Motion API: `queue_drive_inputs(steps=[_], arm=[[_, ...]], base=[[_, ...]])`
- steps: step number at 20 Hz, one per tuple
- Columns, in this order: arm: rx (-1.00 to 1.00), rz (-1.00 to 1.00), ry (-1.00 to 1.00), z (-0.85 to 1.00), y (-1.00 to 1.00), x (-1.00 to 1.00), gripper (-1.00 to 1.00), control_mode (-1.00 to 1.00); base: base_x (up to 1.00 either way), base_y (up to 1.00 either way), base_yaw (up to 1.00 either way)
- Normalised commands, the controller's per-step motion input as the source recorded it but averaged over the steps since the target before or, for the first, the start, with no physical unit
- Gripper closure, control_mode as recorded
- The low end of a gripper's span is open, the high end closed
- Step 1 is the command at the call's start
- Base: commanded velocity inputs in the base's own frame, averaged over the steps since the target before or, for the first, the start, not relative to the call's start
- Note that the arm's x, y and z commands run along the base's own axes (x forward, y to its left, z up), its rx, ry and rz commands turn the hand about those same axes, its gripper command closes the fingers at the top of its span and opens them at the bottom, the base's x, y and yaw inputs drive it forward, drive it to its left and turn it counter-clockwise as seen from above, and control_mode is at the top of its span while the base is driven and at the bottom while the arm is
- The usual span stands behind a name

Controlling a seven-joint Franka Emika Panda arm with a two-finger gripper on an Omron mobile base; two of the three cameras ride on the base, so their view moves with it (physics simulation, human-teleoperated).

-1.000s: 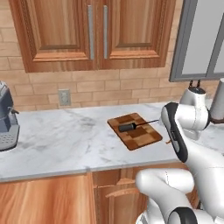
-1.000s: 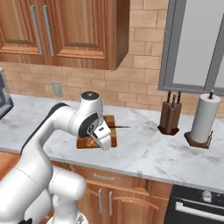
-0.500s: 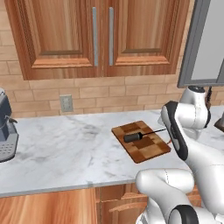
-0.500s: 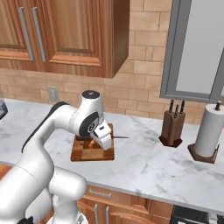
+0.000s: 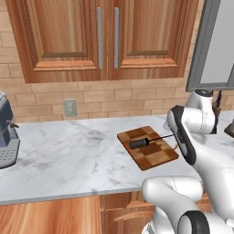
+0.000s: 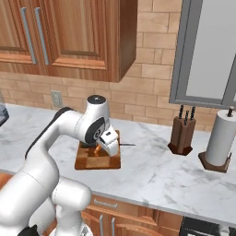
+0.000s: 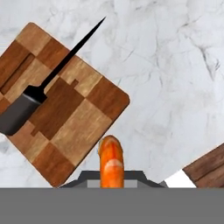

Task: Pick up the knife from the drawer and place it on the cutting board. Then place the meat from the plate to the cutting board.

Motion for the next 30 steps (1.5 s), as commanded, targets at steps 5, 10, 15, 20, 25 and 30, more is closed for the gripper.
queue_drive_inputs(steps=[5,10,15,20,25,30], arm=[[0.00,0.17,0.00,-0.09,0.09,0.58,1.00,-1.00],[0.00,0.21,0.01,-0.29,0.04,0.42,1.00,-1.00],[0.00,0.20,0.00,-0.38,0.12,0.34,1.00,-1.00],[0.00,0.13,0.00,-0.39,0.18,0.26,1.00,-1.00],[0.00,0.11,0.00,-0.34,0.08,0.19,1.00,-1.00],[0.00,0.10,0.00,-0.28,0.00,0.12,1.00,-1.00]], base=[[0.00,0.00,0.00],[0.00,0.00,0.00],[0.00,0.00,0.00],[0.00,0.00,0.00],[0.00,0.00,0.00],[0.00,0.00,0.00]])
